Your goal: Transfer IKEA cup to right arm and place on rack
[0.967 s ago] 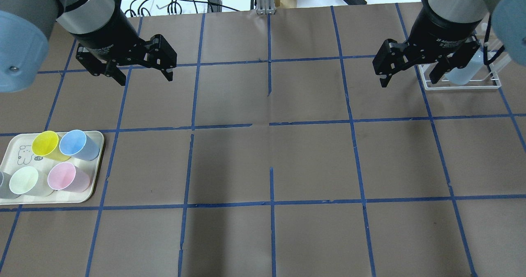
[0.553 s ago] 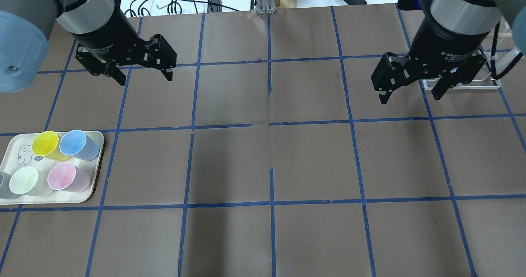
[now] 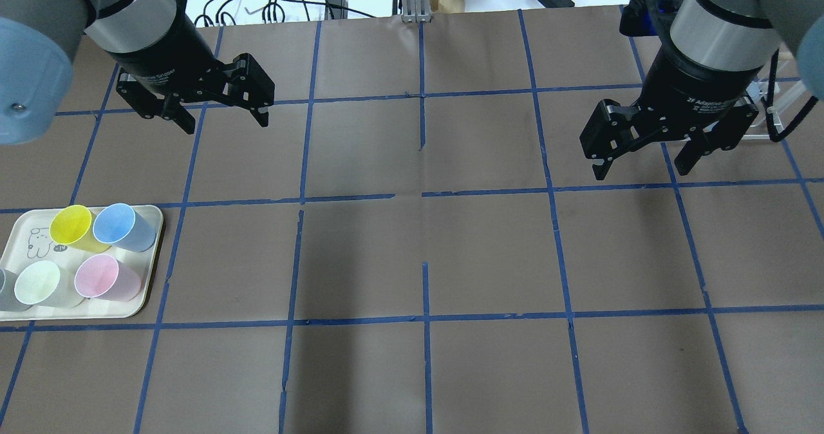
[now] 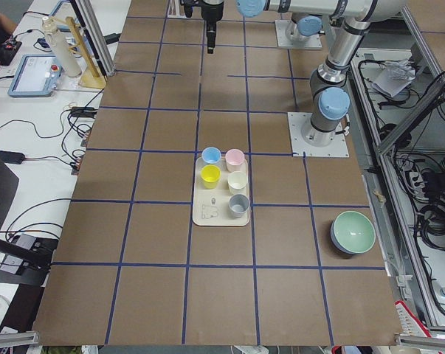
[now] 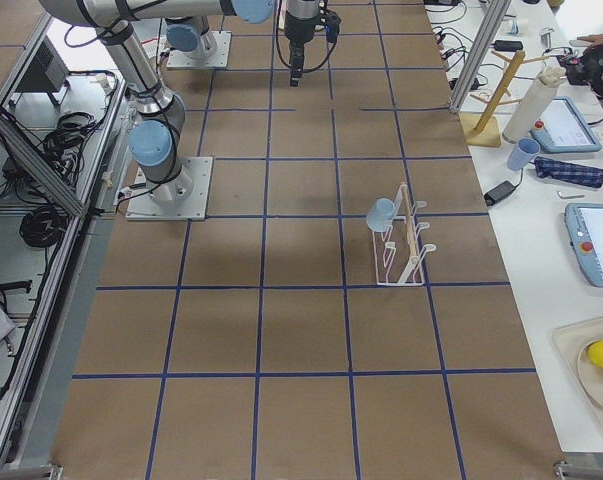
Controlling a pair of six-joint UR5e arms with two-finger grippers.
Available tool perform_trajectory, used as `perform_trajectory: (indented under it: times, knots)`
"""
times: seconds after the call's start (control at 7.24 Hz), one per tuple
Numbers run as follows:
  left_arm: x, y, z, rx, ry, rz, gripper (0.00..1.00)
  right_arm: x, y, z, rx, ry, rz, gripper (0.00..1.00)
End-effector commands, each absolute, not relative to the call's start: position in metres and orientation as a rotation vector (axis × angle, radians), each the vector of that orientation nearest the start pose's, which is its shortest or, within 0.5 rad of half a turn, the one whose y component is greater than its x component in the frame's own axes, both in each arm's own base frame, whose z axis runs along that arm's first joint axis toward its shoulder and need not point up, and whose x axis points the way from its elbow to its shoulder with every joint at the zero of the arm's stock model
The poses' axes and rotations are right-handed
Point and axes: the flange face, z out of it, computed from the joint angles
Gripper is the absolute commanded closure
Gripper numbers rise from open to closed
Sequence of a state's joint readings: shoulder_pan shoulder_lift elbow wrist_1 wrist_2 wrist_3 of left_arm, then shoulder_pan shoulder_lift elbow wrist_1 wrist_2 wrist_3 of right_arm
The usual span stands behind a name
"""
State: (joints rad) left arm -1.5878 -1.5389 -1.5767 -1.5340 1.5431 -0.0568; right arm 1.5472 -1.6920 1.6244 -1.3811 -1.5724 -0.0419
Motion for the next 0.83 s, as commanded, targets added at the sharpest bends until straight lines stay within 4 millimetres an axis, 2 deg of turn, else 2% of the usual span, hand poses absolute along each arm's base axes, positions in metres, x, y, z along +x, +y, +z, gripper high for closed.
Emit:
perform_trajectory:
  times: [0.0,0.69]
  knots:
    - [-0.1442,-0.4818,0.5044,-0.062,3.169,-0.098,0.0,0.1213,-0.4313,0.4983,-0.019,3.133,0.188,0.0]
    - [-0.1442,-0.4818,0.5044,-0.062,3.169,-0.098,0.0,0.121,-0.4308,0.5,-0.027,3.137,0.176,0.0]
